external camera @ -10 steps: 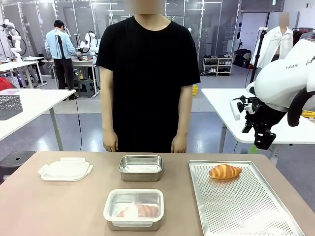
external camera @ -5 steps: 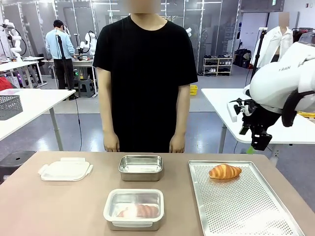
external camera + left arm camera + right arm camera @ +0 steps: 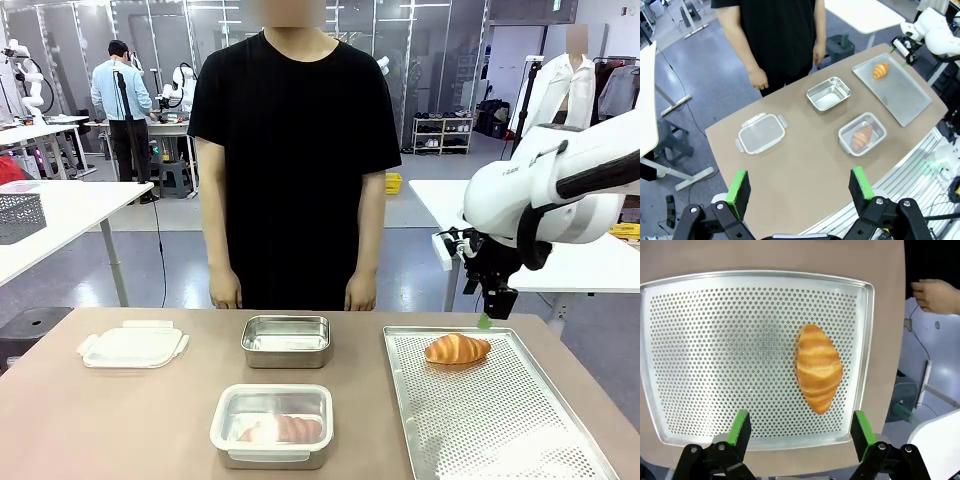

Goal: Place the bread into the airtight container.
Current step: Pick up a Butter Roll and place it into an empty Airtight Container.

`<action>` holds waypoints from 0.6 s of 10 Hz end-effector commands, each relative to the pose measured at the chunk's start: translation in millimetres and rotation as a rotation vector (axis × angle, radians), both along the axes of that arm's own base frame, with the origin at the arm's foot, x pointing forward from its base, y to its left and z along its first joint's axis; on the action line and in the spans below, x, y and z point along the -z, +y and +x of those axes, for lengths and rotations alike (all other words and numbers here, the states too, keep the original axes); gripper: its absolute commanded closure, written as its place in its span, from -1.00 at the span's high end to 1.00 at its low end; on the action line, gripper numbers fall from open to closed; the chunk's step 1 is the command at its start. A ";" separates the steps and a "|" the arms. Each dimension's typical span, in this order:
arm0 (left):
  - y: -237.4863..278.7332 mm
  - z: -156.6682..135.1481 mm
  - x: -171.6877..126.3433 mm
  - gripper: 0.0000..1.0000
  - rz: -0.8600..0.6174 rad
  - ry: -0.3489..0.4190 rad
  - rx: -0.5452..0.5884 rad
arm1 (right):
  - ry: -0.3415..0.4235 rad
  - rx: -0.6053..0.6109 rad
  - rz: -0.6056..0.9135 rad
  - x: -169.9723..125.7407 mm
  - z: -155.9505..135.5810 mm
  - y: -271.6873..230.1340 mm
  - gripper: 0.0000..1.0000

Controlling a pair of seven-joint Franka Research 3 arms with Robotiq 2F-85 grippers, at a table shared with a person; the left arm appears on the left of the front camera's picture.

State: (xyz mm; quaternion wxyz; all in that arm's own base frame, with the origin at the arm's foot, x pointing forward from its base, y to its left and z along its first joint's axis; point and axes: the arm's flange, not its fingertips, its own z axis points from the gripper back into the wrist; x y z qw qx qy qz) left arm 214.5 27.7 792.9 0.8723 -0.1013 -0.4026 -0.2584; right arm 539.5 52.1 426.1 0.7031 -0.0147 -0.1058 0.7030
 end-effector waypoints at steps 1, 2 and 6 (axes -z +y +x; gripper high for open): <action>-0.5 0.1 -1.0 1.00 -0.001 0.001 -0.002 | 0.039 -0.032 -0.020 6.8 19.0 -2.9 1.00; -0.5 0.1 -1.0 1.00 -0.001 0.001 -0.002 | 0.054 -0.029 -0.021 15.7 24.8 -1.7 1.00; -0.5 0.1 -1.0 1.00 -0.001 0.001 -0.002 | 0.083 -0.015 -0.020 55.1 42.2 1.0 1.00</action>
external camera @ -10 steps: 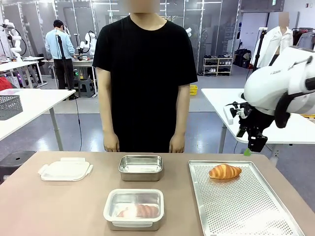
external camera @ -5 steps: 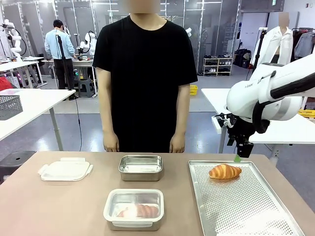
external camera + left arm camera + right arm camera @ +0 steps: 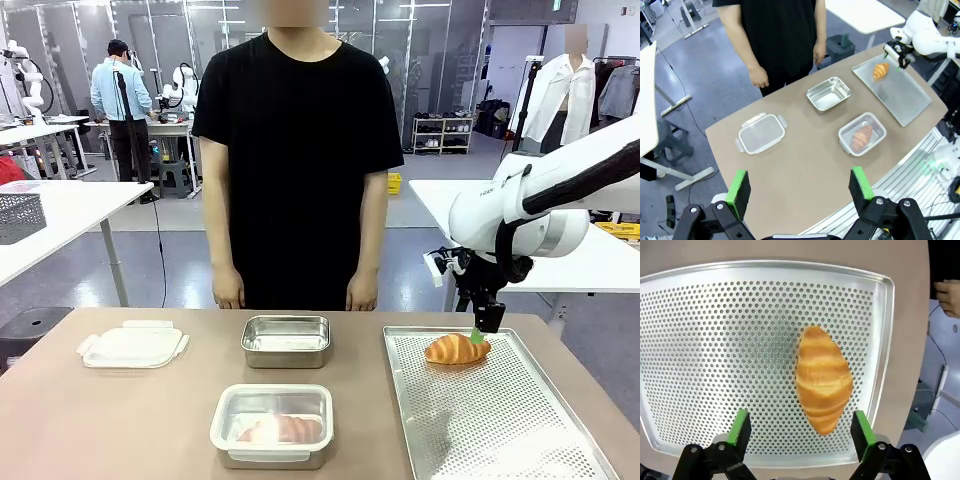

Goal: Place the bread into the airtight container.
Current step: Pick up a Butter Roll and place it into an empty Airtight Container.

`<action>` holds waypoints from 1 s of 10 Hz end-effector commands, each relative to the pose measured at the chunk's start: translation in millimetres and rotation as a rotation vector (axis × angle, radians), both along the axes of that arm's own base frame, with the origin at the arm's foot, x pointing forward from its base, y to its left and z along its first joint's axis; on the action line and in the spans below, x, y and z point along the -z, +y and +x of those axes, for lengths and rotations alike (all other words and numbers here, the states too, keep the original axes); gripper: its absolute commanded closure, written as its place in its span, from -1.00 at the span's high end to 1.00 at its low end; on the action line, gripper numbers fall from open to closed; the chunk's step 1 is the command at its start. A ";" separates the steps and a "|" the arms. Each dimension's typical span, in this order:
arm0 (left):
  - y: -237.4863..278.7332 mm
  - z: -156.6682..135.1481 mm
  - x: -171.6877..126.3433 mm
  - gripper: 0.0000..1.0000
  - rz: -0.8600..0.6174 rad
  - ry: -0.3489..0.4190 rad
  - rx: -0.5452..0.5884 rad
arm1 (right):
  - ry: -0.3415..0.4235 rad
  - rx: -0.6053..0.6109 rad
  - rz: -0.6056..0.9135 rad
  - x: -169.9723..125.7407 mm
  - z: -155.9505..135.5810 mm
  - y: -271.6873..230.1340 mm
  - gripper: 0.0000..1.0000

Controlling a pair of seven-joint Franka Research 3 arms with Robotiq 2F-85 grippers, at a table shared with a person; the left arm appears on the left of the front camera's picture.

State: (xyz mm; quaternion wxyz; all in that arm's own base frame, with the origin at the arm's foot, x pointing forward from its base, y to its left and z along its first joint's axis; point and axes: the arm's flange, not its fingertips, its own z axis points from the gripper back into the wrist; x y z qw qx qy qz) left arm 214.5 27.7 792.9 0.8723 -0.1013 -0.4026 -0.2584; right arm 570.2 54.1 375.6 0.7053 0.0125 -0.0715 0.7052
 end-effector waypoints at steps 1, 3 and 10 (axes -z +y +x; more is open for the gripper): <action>-0.5 0.1 -1.0 1.00 -0.001 0.001 -0.002 | 0.005 -0.007 -0.011 11.3 15.5 -0.6 1.00; -0.5 0.1 -1.0 1.00 -0.001 0.001 -0.002 | 0.050 -0.018 -0.010 23.5 22.4 2.7 1.00; -0.5 0.1 -1.0 1.00 -0.001 0.001 -0.002 | 0.066 0.005 -0.060 61.6 50.4 4.0 1.00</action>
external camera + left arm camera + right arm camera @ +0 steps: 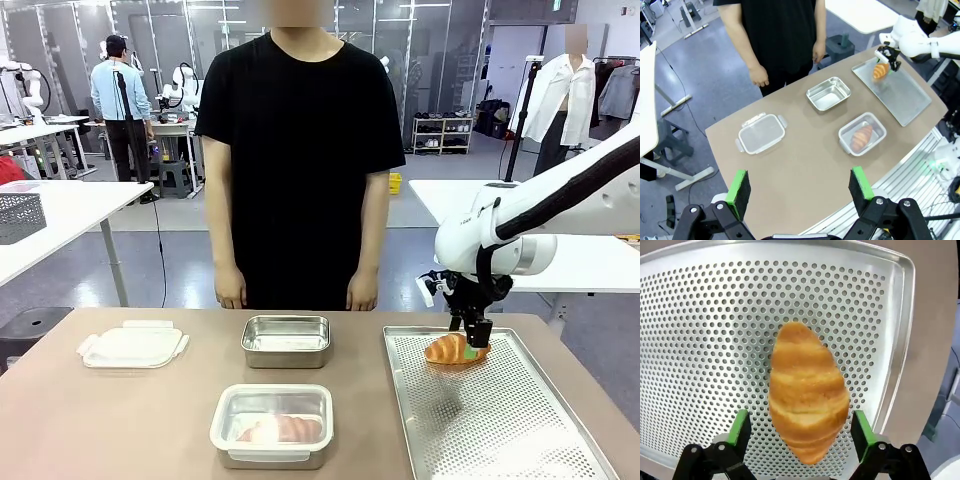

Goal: Place the bread into the airtight container.
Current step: Pick up a Butter Roll and place it into an empty Airtight Container.

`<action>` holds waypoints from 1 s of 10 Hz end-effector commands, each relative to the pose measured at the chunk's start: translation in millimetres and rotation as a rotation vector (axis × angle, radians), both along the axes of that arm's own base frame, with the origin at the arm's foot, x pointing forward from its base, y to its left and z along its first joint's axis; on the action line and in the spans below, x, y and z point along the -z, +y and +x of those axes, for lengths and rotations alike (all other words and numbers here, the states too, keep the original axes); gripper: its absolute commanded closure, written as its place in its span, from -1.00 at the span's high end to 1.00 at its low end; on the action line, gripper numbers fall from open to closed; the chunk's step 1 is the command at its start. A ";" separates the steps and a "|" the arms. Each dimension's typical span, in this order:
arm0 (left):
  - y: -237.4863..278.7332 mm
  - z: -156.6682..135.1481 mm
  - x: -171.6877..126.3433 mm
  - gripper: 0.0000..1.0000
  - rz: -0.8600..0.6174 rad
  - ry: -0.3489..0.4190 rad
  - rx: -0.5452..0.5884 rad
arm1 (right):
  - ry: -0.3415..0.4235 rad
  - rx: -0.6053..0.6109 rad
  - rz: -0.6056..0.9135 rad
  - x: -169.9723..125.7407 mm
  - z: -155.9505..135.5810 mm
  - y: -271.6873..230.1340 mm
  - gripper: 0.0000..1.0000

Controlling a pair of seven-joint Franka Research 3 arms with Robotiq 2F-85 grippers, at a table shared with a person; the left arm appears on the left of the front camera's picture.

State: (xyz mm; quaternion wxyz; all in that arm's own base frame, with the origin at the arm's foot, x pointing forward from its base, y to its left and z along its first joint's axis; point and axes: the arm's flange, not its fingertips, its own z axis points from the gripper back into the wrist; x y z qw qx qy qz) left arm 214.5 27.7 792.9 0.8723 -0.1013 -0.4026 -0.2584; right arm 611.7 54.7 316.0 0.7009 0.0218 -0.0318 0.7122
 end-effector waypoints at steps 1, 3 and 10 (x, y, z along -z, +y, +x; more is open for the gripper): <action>-0.5 0.1 -1.0 1.00 -0.001 0.001 -0.002 | 0.007 0.031 -0.010 6.2 11.6 2.6 1.00; -0.5 0.1 -1.0 1.00 -0.001 0.001 -0.002 | 0.012 0.033 -0.023 16.7 13.7 5.2 1.00; -0.5 0.1 -1.0 1.00 -0.001 0.001 -0.002 | -0.004 0.014 -0.037 16.9 7.7 5.7 0.14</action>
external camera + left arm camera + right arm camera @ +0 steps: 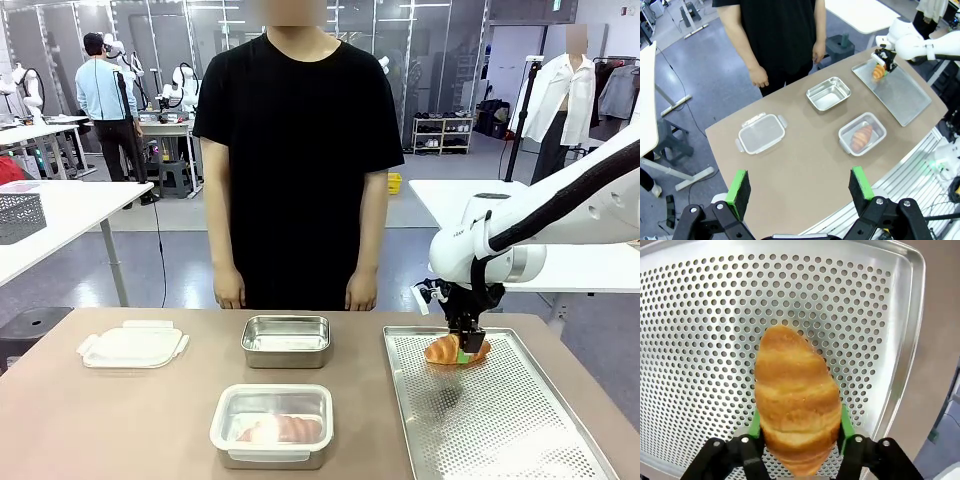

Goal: Place the bread into the airtight container.
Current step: Pick up a Butter Roll and place it into an empty Airtight Container.

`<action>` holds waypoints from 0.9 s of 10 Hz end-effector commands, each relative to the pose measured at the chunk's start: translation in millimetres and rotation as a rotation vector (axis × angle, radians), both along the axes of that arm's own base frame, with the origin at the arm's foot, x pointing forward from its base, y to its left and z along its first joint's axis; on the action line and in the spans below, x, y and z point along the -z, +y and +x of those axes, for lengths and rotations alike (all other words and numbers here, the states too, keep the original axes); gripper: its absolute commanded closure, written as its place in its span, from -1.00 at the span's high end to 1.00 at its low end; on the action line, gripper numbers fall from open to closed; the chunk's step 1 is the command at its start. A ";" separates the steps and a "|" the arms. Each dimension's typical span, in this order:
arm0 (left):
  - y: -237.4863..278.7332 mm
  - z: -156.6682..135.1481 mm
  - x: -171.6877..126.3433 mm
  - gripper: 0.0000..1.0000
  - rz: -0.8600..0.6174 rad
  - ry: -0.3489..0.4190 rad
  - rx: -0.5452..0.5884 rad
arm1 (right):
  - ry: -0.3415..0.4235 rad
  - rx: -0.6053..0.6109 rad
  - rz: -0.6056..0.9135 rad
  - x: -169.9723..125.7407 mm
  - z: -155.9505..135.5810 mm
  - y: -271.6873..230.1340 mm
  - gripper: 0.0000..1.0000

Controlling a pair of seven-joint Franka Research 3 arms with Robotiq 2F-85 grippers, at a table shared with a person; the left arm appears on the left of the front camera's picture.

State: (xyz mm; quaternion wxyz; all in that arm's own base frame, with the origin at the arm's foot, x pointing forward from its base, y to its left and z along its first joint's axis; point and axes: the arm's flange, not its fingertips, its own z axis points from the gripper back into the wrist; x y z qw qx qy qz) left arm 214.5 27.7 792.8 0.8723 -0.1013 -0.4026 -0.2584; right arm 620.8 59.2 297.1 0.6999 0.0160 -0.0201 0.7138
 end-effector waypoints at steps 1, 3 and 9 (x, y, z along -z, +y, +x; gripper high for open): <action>-0.5 0.1 -1.0 1.00 -0.001 0.001 -0.002 | -0.024 0.018 0.000 -7.1 -3.3 2.1 0.25; -0.5 0.1 -1.0 1.00 -0.001 0.001 -0.002 | -0.044 0.022 0.007 -26.6 -7.9 7.5 0.25; -0.5 0.1 -1.0 1.00 -0.001 0.001 -0.002 | -0.138 0.139 0.049 -139.2 -27.3 78.6 0.25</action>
